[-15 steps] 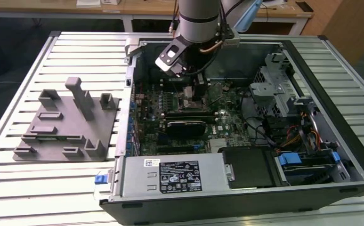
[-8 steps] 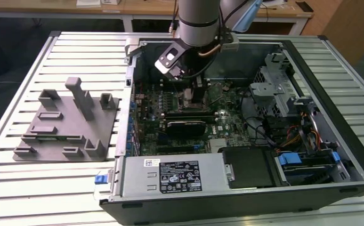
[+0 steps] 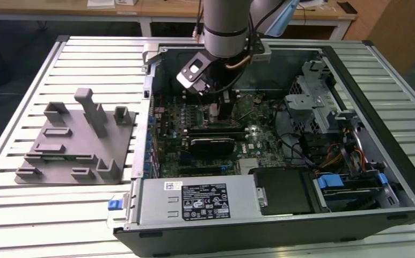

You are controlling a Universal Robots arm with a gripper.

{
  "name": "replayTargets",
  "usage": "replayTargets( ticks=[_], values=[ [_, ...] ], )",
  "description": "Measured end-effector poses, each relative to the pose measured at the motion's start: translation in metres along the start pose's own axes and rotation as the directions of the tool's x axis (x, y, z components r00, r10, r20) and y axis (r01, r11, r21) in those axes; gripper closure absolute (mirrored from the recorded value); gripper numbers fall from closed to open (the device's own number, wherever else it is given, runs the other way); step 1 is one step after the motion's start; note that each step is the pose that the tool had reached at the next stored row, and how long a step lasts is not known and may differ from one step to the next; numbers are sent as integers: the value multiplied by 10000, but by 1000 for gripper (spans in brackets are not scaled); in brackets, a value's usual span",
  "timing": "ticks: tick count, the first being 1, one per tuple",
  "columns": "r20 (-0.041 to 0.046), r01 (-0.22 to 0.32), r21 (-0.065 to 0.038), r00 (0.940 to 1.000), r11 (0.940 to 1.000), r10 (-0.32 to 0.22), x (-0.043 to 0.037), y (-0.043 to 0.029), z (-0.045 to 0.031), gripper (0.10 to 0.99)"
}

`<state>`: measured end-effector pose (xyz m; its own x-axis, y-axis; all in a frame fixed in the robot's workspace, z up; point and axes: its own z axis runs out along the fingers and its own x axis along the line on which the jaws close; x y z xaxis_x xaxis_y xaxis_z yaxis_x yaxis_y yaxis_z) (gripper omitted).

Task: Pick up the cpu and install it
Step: 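Place the cpu into insertion slot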

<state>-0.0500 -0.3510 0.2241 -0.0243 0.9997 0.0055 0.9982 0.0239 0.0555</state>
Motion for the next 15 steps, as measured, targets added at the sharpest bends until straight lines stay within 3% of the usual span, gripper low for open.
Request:
replayTargets(
  ticks=[15],
  values=[
    [-55, 29, 19, 10000, 10000, -28, 45, -4, 137, 537]
  ],
)
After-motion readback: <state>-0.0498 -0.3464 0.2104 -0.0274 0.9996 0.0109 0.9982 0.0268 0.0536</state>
